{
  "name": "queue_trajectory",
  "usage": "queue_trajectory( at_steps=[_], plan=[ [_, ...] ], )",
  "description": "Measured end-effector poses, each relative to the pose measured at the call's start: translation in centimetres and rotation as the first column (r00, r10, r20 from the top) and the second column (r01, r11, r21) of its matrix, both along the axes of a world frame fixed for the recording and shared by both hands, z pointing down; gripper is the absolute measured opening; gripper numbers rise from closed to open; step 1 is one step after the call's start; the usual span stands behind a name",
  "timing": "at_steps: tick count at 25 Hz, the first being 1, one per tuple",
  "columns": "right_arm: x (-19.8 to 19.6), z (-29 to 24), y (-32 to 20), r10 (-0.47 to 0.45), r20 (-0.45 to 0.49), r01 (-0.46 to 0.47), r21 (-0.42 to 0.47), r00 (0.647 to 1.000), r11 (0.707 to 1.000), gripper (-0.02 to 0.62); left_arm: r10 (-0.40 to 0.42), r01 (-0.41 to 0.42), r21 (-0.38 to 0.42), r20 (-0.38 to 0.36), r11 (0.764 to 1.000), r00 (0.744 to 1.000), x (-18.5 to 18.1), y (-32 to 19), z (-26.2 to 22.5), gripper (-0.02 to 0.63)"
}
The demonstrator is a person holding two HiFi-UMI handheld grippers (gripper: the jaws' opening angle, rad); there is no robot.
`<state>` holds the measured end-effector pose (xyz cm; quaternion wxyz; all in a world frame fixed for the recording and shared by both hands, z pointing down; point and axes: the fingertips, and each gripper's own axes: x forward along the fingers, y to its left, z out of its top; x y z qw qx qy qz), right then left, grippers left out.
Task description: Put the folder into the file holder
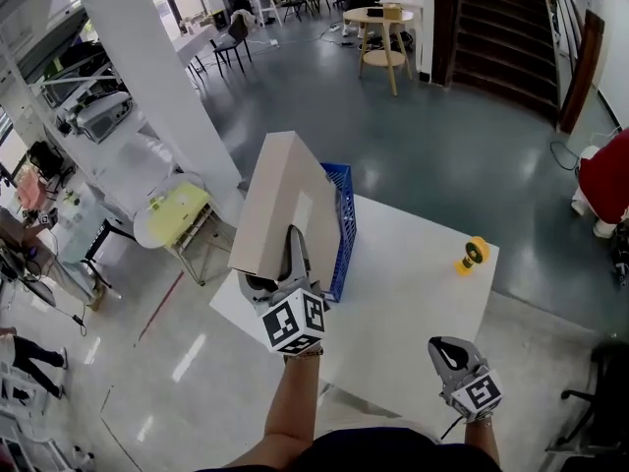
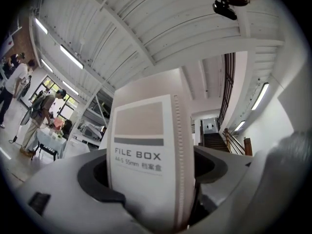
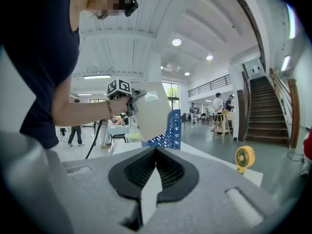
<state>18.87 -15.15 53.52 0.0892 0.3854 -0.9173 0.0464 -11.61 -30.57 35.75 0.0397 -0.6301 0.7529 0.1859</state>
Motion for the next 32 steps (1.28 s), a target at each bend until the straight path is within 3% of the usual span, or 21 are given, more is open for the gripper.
queue_trajectory(
  at_steps=[4,7,14,20,25,32],
  plan=[
    [-0.2,0.2,-0.4,-0.005,-0.015,0.005,-0.004,1.000,1.000,0.003,0.009,-0.009,0.044,0.013,0.999,1.000,0.6,-0.7,0.0,0.405],
    [-0.2,0.5,-0.4,-0.006,-0.022,0.005,-0.014,1.000,1.000,0.003,-0.003,0.003,0.025,-0.008,1.000,1.000,0.4,-1.2,0.7,0.405],
    [0.1,0.9,-0.7,0.009,-0.034,-0.010,-0.010,0.999,1.000,0.003,-0.002,0.003,-0.026,0.021,1.000,1.000,1.2,-2.5,3.2,0.405],
    [-0.1,0.5,-1.0,0.025,-0.026,-0.026,-0.019,0.999,0.999,0.003,-0.002,0.013,-0.144,0.079,0.989,0.997,2.7,-4.2,6.8,0.405],
    [0.4,1.8,-1.0,0.022,-0.023,-0.022,-0.010,0.999,1.000,0.003,0.019,0.012,-0.190,0.159,0.982,0.987,4.4,-5.6,7.5,0.402],
    [0.6,1.4,-0.5,0.029,-0.011,-0.029,-0.005,1.000,1.000,0.003,0.032,0.009,-0.250,0.160,0.968,0.987,4.7,-6.7,8.0,0.403]
  ],
)
